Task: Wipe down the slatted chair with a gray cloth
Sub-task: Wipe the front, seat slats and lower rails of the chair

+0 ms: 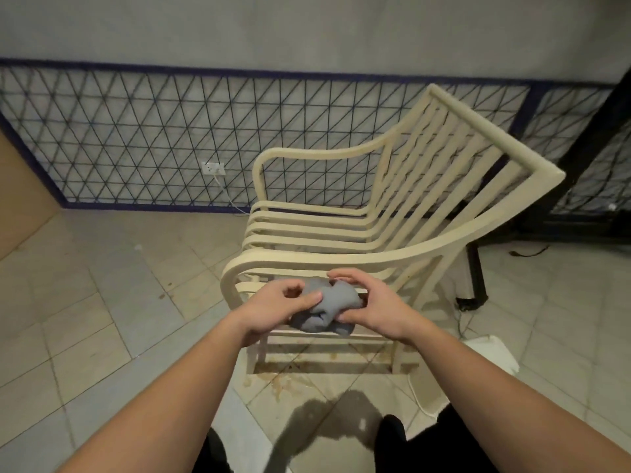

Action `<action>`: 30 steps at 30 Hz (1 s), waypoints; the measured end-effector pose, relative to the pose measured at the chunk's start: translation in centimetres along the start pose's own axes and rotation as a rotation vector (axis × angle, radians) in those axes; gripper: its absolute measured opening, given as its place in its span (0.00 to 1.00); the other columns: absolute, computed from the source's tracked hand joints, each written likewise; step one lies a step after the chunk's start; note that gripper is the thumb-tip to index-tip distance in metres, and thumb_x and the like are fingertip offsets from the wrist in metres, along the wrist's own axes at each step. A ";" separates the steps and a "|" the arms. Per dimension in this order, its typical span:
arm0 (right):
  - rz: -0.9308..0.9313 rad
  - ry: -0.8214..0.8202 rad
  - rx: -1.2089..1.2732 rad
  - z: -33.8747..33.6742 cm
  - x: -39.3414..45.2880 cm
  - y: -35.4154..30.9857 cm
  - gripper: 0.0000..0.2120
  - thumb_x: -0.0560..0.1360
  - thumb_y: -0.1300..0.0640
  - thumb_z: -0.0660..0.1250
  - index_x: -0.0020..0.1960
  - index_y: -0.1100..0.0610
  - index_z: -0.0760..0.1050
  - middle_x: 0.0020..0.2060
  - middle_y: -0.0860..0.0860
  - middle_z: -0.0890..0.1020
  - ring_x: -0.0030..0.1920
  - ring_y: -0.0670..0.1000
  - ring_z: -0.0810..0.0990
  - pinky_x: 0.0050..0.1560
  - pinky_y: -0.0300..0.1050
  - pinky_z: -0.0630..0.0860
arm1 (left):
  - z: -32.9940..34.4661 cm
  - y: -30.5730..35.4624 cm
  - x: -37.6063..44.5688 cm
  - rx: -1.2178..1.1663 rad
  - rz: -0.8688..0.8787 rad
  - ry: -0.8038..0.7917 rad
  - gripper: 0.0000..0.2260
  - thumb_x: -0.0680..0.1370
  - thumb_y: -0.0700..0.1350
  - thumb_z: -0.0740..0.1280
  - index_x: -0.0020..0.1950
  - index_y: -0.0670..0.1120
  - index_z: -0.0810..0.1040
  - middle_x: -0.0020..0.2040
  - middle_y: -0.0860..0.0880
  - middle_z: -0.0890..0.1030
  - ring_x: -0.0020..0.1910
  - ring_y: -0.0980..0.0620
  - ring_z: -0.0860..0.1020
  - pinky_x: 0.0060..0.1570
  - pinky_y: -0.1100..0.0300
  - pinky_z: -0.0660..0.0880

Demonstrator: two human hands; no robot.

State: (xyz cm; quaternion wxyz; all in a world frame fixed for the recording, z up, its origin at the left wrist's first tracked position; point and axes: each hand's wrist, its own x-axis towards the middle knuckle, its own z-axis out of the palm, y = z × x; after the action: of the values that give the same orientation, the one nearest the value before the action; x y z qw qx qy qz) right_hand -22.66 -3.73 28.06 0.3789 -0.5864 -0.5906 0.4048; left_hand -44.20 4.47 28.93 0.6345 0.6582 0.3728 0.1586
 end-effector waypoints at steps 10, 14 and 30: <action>0.269 -0.049 0.341 -1.8 -1.7 -2.1 0.26 0.70 0.50 0.78 0.59 0.67 0.77 0.51 0.58 0.84 0.52 0.55 0.82 0.55 0.52 0.76 | 1.3 3.6 -0.8 -0.035 0.161 0.091 0.07 0.82 0.44 0.66 0.58 0.43 0.77 0.52 0.46 0.85 0.52 0.52 0.83 0.52 0.59 0.80; 0.203 0.071 0.497 -1.7 -1.9 -2.6 0.26 0.69 0.54 0.77 0.61 0.65 0.76 0.55 0.62 0.84 0.56 0.59 0.83 0.60 0.53 0.78 | 2.0 3.9 -1.1 -0.123 0.124 0.059 0.10 0.82 0.45 0.66 0.62 0.44 0.73 0.45 0.45 0.86 0.44 0.52 0.83 0.42 0.62 0.79; 0.093 0.259 0.313 -4.7 -4.5 -2.0 0.13 0.75 0.69 0.70 0.54 0.55 0.76 0.53 0.54 0.83 0.55 0.55 0.82 0.49 0.52 0.82 | 5.2 2.5 1.2 -0.136 0.202 0.202 0.28 0.74 0.33 0.74 0.65 0.60 0.77 0.60 0.45 0.79 0.59 0.48 0.81 0.53 0.54 0.82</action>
State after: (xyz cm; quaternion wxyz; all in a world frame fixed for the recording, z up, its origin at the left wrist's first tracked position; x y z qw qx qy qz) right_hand -18.98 -8.05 31.88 0.5190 -0.5943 -0.4389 0.4298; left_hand -39.10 1.84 30.27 0.6177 0.6287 0.3549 0.3119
